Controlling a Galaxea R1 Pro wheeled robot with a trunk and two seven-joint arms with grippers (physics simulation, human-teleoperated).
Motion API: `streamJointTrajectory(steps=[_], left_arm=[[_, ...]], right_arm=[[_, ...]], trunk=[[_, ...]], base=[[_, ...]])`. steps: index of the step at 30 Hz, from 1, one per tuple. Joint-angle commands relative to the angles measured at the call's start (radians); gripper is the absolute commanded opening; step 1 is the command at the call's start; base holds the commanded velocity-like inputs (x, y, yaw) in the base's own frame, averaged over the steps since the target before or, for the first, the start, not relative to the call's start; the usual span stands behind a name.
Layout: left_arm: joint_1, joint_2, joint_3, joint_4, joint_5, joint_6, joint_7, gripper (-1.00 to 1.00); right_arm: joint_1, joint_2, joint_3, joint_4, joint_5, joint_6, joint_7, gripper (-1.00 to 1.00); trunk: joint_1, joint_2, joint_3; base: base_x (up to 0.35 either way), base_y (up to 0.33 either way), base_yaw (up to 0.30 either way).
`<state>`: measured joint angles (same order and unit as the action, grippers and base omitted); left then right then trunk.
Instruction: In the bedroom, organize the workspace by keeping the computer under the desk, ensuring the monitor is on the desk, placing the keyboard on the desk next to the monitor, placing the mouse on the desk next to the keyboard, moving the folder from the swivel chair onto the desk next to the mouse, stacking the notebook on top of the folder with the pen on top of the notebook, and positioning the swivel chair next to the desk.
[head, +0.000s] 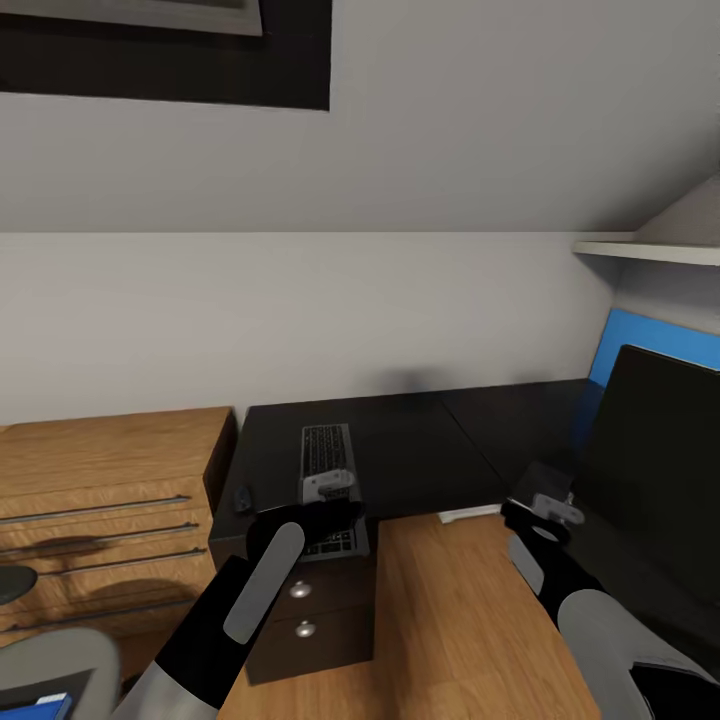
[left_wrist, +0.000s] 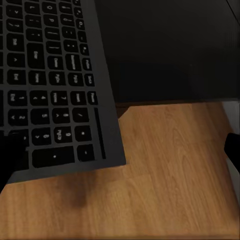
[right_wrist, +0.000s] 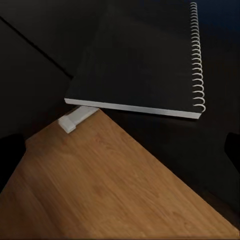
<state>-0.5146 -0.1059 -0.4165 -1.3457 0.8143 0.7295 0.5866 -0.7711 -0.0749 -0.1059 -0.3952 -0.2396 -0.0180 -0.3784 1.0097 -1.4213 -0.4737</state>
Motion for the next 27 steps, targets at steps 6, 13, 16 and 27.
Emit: streamJointTrajectory(steps=[6, 13, 16, 27], left_arm=[[-0.001, 0.000, -0.001, -0.001, 0.010, 0.001, 0.012, 1.00], [-0.001, 0.000, -0.001, -0.001, 0.009, 0.001, 0.012, 1.00], [-0.001, 0.000, -0.001, -0.001, 0.009, 0.000, 0.012, 1.00], [-0.001, 0.001, -0.001, -0.003, 0.009, 0.000, 0.012, 1.00]], right_arm=[[-0.001, 0.001, 0.002, 0.001, -0.011, -0.003, 0.001, 1.00], [-0.001, -0.003, 0.001, 0.029, -0.009, -0.088, 0.004, 1.00], [-0.001, -0.005, 0.002, 0.047, -0.008, -0.137, 0.004, 1.00], [-0.001, -0.007, 0.004, 0.102, -0.004, -0.276, 0.004, 1.00]], trunk=[[0.000, -0.001, 0.000], [0.000, -0.001, 0.000], [0.000, -0.001, 0.000], [0.000, -0.001, 0.000]], base=[[-0.002, 0.000, -0.061], [0.000, 0.000, -0.004], [0.000, 0.000, 0.000], [0.000, 0.000, 0.000]])
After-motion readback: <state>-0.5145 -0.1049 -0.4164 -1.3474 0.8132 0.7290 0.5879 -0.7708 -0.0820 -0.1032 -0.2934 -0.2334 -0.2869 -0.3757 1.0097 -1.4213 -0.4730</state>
